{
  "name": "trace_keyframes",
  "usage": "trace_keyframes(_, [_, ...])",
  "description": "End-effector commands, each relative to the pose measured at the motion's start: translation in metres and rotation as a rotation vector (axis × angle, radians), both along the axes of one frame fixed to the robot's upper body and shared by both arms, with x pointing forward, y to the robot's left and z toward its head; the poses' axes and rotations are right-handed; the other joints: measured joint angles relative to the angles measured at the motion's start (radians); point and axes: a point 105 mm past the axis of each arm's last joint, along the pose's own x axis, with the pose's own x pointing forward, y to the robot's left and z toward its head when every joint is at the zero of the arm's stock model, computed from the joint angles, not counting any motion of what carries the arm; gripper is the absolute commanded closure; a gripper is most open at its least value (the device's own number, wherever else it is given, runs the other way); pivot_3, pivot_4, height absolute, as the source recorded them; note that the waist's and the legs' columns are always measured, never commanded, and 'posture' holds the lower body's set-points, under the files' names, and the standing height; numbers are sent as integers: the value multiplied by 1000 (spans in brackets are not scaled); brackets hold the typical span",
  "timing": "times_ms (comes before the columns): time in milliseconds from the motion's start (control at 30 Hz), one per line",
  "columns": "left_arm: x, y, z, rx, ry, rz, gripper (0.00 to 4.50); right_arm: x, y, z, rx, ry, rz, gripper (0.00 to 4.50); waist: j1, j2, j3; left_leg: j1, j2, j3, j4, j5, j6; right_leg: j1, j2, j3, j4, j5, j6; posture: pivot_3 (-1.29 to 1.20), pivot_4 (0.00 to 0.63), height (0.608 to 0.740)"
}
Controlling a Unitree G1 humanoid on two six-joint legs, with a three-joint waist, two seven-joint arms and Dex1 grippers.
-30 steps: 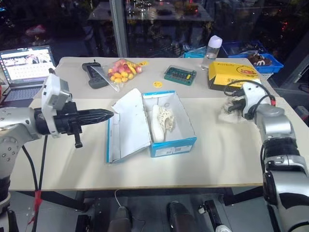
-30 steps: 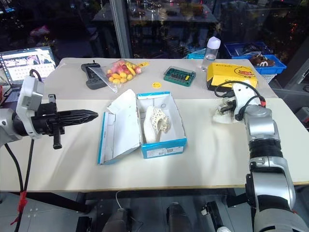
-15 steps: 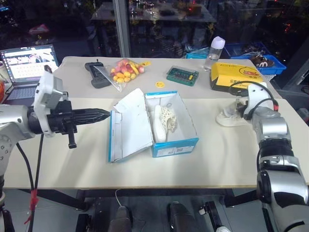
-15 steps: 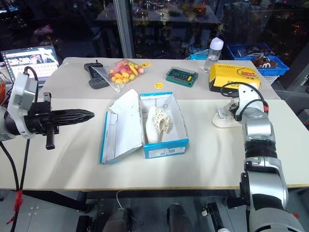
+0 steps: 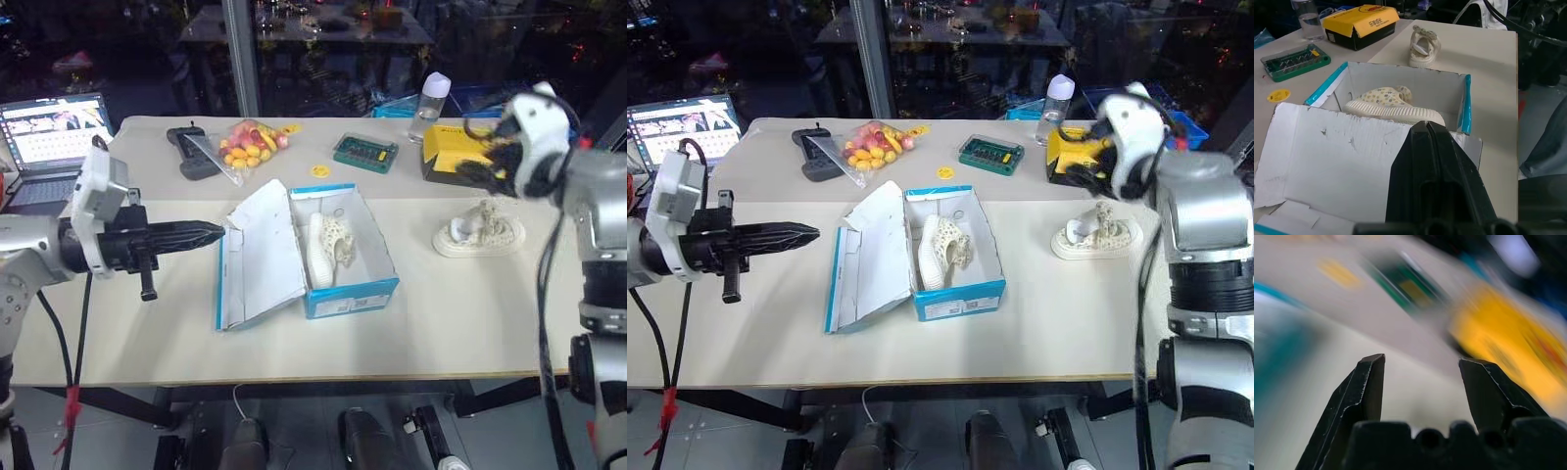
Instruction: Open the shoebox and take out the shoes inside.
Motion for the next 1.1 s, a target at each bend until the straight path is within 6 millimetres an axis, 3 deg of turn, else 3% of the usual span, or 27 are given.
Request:
trace_keyframes(33, [-2,-3,9,-5,-44,-15,4500,-18,48,-23,-83,62,289,1575,5,0,0,1,0,0,0,0,0,1,0,0,0,0,0,0,150,664])
trace_keyframes(167, [-3,-5,7,-16,-38,-19,4500,-2,50,-58,-154,165,321,1575,19,0,0,-3,-1,1,2,0,0,1,-1,0,-2,0,0,0,150,664])
trace_keyframes(367, [-5,-5,7,-21,-43,-11,4500,24,45,-89,-237,252,269,1575,27,0,0,-5,-1,1,2,0,0,1,-1,0,-5,0,0,0,150,664])
trace_keyframes(667, [-5,-5,7,-21,-45,3,4500,31,46,-129,-312,363,288,1575,29,-1,0,-4,-1,1,2,0,0,2,0,0,-4,1,1,0,150,664])
trace_keyframes(733, [-4,-6,7,-27,-45,2,4500,35,43,-128,-314,360,272,1575,30,-1,0,-4,-1,1,2,0,0,2,0,0,-4,1,1,0,150,664])
trace_keyframes(933, [-4,-6,7,-23,-40,2,4500,32,38,-83,-346,272,280,1575,32,-1,-1,-4,-1,1,2,0,0,2,-1,0,-4,1,1,0,150,664])
trace_keyframes(1033, [-3,-6,7,-26,-40,3,4500,24,42,-86,-395,284,330,1575,32,-1,-1,-5,-1,1,2,0,0,2,-1,0,-4,1,1,0,150,664])
trace_keyframes(1100, [-2,-7,7,-33,-38,-2,4500,23,46,-99,-434,313,350,1575,29,-1,-1,-5,-1,1,2,0,0,2,-1,0,-4,0,2,0,150,664])
